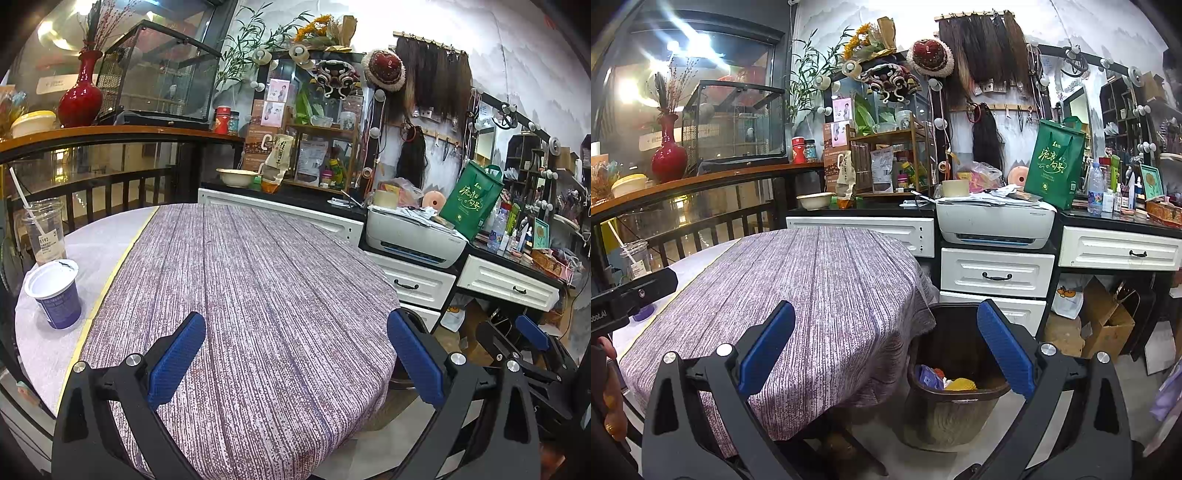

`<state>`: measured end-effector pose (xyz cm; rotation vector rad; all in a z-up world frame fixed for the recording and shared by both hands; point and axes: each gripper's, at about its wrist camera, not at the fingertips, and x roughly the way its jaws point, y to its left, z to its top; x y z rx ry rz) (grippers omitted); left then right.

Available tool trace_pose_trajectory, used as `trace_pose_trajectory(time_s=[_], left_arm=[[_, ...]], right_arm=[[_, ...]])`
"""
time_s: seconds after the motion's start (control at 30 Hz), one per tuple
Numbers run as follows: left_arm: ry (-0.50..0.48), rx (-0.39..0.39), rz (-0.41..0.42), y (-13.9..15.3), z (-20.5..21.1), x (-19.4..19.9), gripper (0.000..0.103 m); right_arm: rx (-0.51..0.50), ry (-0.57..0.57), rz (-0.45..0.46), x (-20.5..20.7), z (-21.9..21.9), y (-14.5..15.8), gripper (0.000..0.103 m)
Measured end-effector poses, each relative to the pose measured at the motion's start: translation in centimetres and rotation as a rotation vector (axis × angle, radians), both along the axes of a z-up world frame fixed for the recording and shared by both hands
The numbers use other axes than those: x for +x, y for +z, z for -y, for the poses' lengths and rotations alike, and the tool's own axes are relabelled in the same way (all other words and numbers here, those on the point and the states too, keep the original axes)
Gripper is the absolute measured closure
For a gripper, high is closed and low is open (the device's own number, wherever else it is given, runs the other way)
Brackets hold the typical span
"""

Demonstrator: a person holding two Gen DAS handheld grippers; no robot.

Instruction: Collect trash

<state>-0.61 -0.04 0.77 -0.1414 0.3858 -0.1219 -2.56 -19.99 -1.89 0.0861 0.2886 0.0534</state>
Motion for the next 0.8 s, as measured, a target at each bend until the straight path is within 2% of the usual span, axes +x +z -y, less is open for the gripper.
trace_pose_trajectory(time_s=[0.8], left_arm=[[-0.001, 0.002, 0.001, -0.08, -0.03, 0.1, 0.006]], right_arm=[[0.0, 0.002, -0.007, 0.09, -0.14, -0.34, 0.006]])
